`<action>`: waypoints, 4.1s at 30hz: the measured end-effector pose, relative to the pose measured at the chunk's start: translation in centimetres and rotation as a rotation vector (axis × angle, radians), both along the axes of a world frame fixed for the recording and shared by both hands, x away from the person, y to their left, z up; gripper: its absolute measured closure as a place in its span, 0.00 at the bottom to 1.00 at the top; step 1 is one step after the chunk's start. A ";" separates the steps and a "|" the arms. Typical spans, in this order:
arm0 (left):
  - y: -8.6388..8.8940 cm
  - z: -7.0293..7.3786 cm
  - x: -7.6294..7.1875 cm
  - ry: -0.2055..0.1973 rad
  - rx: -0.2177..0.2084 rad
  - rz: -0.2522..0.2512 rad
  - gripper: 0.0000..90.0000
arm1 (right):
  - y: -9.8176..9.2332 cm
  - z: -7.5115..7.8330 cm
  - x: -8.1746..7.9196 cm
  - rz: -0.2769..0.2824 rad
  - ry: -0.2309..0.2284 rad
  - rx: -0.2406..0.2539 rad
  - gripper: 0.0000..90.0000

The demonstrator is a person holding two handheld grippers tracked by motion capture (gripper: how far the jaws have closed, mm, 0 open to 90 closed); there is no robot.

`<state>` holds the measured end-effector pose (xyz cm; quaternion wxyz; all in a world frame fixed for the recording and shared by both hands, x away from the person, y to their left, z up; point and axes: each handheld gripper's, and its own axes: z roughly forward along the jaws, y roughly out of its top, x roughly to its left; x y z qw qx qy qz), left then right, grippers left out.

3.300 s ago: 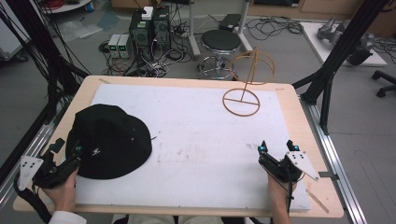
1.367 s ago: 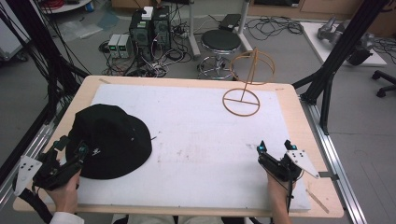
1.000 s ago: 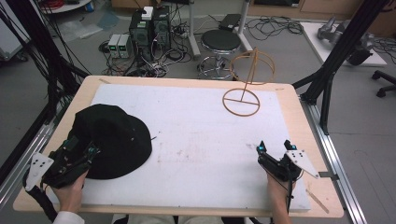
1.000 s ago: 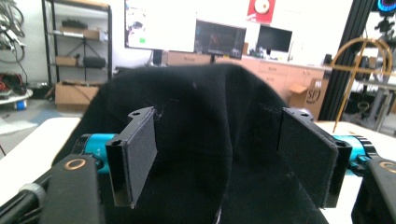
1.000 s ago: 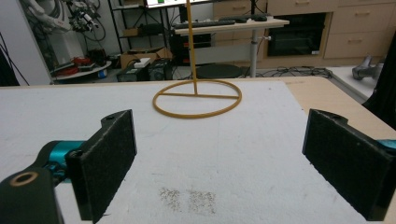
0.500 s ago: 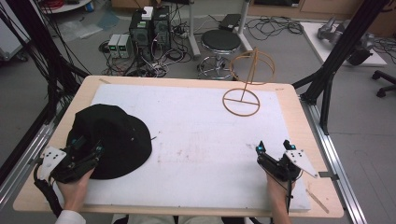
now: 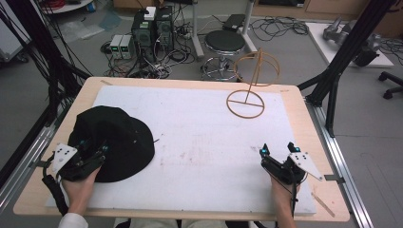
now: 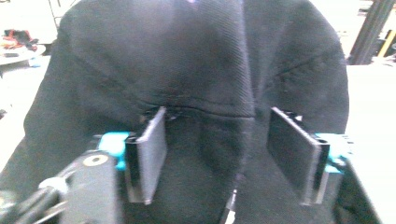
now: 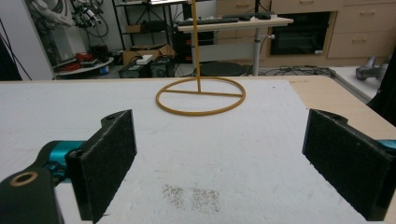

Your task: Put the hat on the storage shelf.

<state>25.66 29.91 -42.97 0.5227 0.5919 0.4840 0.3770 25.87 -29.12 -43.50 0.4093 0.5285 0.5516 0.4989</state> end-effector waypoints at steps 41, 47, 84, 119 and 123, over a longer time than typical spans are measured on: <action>0.0 1.3 0.0 -0.007 -0.102 -0.098 0.97 | -0.4 0.0 -0.4 0.004 0.000 0.024 0.10; -0.7 2.2 -0.2 -0.041 -0.094 -0.114 0.97 | -0.1 0.0 -0.5 0.022 -0.004 0.010 0.10; -10.2 9.5 7.5 -0.175 -0.121 -0.259 0.96 | 0.6 0.5 -1.0 0.036 -0.051 0.011 0.10; -21.3 14.6 14.8 -0.246 -0.166 -0.377 0.96 | 0.6 0.5 -0.6 0.038 -0.055 0.018 0.10; -22.2 15.5 15.7 -0.254 -0.179 -0.380 0.96 | 0.7 0.4 -0.4 0.037 -0.049 0.019 0.10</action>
